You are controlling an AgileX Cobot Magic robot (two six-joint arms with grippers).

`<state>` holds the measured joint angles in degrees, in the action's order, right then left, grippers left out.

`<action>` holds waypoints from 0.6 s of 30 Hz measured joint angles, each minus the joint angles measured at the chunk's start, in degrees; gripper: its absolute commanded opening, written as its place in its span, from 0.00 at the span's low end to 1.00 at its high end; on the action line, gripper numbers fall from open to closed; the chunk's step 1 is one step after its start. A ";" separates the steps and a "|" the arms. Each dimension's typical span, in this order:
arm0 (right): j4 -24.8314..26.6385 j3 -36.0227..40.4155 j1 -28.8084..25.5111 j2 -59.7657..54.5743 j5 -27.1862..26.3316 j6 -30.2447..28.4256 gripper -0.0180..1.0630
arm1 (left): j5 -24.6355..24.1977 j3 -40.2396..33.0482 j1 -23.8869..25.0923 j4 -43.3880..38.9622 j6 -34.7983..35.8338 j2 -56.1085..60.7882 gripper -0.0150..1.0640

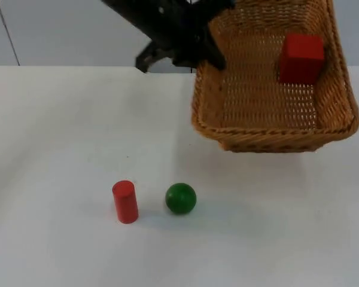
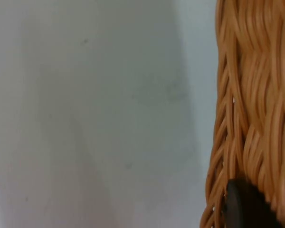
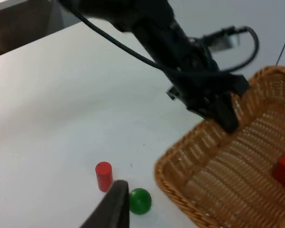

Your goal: Pick up the basket with the left hand and place the object to the left of the red cylinder into the basket with the right hand.

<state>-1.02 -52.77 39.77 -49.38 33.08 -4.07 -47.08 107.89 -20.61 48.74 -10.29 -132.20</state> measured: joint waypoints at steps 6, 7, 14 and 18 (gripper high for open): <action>0.00 0.00 0.00 0.00 0.00 0.00 0.99 | -1.03 8.22 -0.23 0.10 1.98 -9.49 0.01; 0.00 0.00 0.00 0.00 0.00 0.00 0.99 | -1.13 9.38 -0.32 0.10 2.20 -10.70 0.01; 0.00 0.00 0.00 0.00 0.00 0.00 0.99 | -1.13 11.09 -0.44 -0.24 2.56 -14.62 0.30; 0.00 0.00 0.00 0.00 0.00 0.00 0.99 | -1.13 11.21 -0.44 0.05 2.77 -14.88 0.61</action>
<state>-1.02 -52.77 39.77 -49.38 33.08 -4.07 -48.21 119.10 -21.05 48.80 -7.52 -147.08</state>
